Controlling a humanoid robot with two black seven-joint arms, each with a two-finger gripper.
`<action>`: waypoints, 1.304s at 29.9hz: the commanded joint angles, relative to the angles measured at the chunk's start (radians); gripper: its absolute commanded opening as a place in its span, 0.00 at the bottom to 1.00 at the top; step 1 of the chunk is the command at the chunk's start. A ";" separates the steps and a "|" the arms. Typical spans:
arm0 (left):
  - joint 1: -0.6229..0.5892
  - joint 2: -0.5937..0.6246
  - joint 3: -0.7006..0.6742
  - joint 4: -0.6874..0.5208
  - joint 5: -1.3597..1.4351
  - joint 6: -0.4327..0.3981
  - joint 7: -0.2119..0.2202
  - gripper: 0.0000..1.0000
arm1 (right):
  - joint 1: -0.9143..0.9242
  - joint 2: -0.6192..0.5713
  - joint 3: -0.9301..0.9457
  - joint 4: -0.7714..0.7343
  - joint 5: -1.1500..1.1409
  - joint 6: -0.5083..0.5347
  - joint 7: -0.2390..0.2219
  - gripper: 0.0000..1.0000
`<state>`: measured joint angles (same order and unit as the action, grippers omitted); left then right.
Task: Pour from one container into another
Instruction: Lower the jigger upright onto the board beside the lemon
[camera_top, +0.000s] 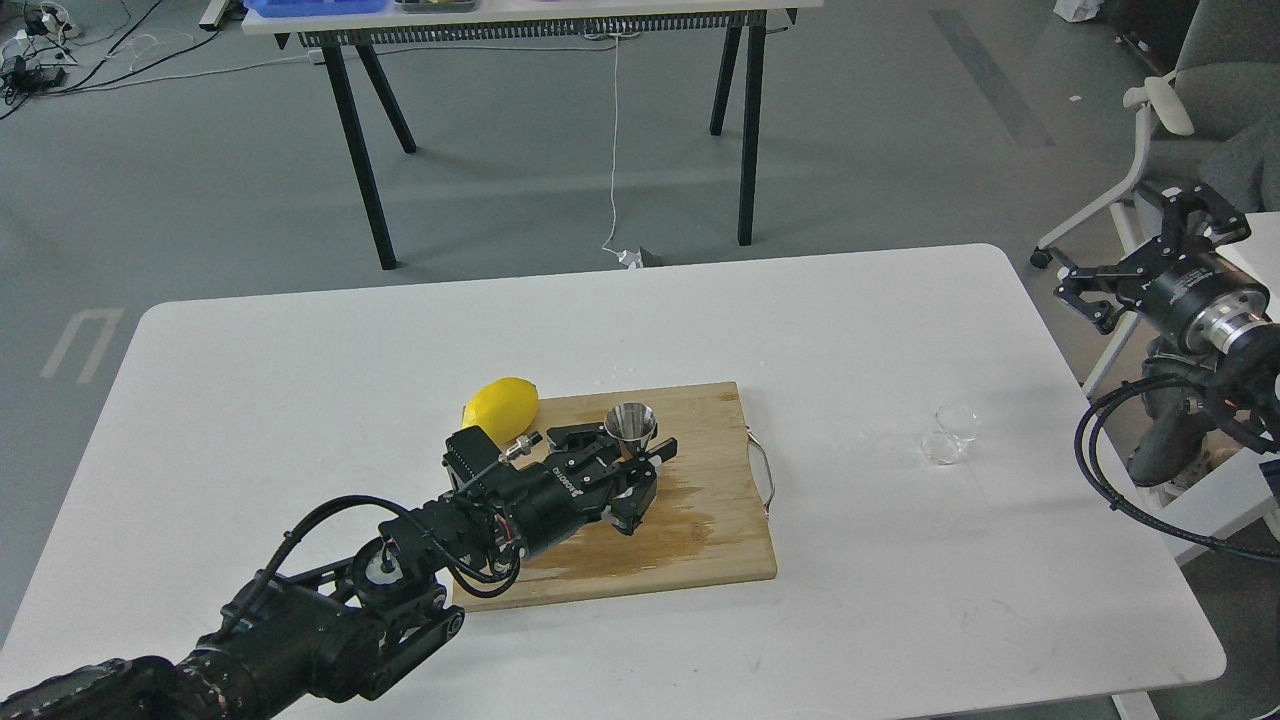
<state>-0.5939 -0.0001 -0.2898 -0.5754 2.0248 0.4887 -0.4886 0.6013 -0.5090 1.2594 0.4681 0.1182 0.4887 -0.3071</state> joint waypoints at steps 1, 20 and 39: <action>-0.001 0.000 0.003 0.012 0.000 0.000 0.000 0.30 | 0.000 0.000 0.000 0.001 0.000 0.000 -0.001 0.99; -0.001 0.000 0.009 0.025 0.000 0.000 0.000 0.38 | -0.002 -0.002 0.002 0.003 0.001 0.000 0.000 0.99; -0.001 0.000 0.011 0.028 0.000 0.000 0.000 0.44 | -0.003 -0.002 0.003 0.004 0.001 0.000 -0.001 0.99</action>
<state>-0.5952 0.0000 -0.2791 -0.5476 2.0243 0.4887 -0.4887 0.5990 -0.5106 1.2624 0.4719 0.1198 0.4887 -0.3069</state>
